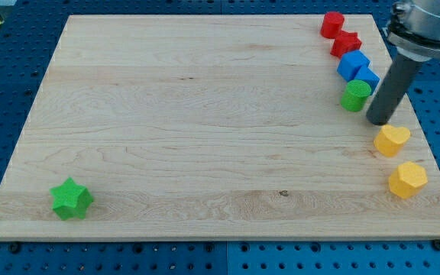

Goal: Push the green circle closer to the green star

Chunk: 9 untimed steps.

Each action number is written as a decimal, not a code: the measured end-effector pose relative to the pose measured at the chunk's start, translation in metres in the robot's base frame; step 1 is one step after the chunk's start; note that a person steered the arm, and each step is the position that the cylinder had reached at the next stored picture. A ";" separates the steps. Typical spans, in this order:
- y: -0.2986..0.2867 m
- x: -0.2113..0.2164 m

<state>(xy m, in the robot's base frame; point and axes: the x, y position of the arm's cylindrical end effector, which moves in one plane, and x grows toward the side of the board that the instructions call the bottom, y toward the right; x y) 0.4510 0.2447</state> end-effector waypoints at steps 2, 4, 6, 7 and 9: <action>0.035 -0.018; 0.033 -0.039; -0.027 -0.043; -0.068 -0.043; -0.143 -0.043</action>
<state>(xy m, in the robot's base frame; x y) 0.4084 0.1019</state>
